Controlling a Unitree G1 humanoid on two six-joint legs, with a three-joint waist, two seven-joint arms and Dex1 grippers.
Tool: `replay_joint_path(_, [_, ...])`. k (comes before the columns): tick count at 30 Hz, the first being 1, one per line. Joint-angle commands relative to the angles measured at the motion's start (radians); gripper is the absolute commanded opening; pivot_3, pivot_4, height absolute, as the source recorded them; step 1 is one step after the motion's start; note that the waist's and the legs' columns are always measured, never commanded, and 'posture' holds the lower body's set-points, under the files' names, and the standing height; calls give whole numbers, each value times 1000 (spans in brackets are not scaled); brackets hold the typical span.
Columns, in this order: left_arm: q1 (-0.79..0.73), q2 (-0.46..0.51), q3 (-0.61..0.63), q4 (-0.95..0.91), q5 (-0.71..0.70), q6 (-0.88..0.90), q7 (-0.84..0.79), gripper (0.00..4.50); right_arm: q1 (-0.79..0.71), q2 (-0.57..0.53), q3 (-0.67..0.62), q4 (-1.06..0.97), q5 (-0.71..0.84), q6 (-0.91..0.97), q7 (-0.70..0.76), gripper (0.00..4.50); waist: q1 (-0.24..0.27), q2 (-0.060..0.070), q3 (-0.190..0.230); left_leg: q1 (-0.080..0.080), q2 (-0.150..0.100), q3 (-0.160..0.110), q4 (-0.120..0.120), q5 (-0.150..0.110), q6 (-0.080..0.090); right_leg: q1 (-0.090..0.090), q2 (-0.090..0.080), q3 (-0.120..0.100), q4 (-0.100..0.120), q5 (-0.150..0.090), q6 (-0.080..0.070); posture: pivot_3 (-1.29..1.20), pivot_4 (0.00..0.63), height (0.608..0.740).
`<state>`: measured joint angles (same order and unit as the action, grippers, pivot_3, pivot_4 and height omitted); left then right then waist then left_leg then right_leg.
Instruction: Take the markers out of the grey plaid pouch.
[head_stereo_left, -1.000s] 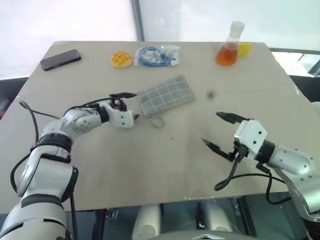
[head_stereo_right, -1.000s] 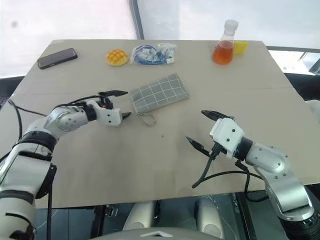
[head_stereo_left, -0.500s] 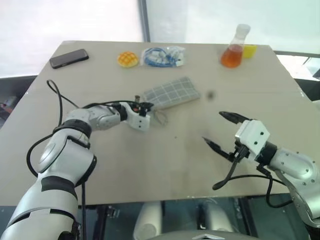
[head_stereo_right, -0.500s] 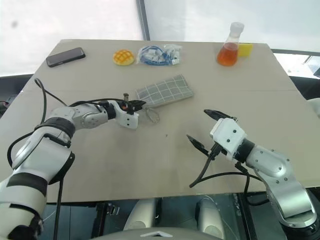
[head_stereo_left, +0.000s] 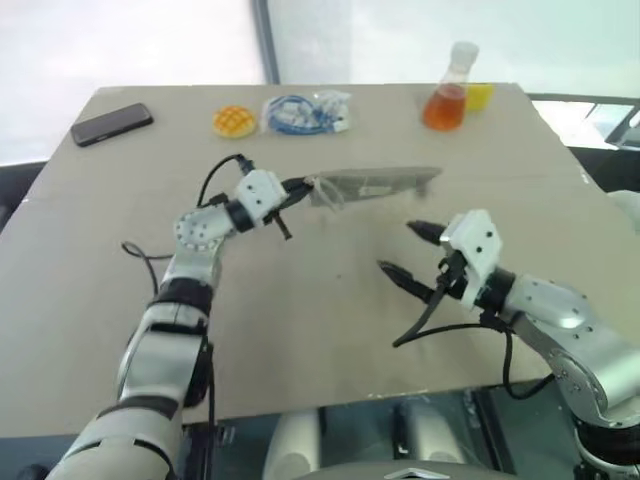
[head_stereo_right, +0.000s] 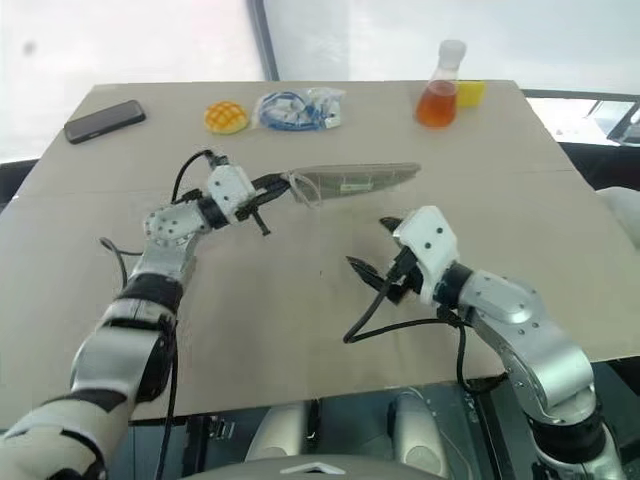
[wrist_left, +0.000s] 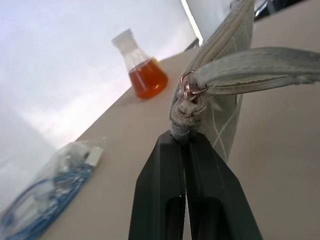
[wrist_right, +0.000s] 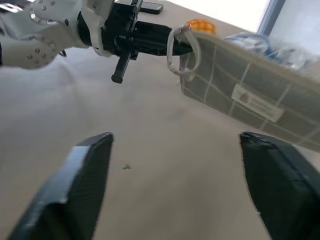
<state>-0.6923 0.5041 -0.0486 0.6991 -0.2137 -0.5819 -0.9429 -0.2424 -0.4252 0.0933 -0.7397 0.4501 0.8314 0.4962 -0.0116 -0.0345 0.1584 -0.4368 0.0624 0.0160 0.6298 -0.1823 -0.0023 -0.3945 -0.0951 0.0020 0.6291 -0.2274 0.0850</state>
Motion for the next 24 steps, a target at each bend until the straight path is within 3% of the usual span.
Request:
replay_joint_path(1, [174,14,24,-380,-99,254,49,0,-70,25,-3,-20,64,60,-21,2288,-4,0,0,0,0,0,0,0,0,0,1,0,0,0,0,0,150,740])
replay_joint_path(2, [223,9,29,-460,-112,316,78,0,-83,20,4,-20,67,72,-19,1903,-3,0,0,1,0,0,0,0,0,0,1,0,0,0,0,0,150,740])
replay_joint_path(9, [370,-29,35,-732,-117,523,201,0,-163,9,73,50,74,83,12,1903,5,0,0,5,1,0,2,0,0,3,1,0,0,-3,-4,0,150,740])
replay_joint_path(21, [391,-87,-2,-765,-46,496,222,0,-297,34,194,254,-25,-38,71,1903,4,0,0,3,1,0,0,0,0,2,2,1,-2,0,-2,0,150,740])
replay_joint_path(24, [389,-98,-3,-762,-38,491,217,0,-310,45,206,289,-50,-52,72,1061,4,0,0,3,1,0,-1,0,0,2,2,1,-2,0,-2,0,150,740])
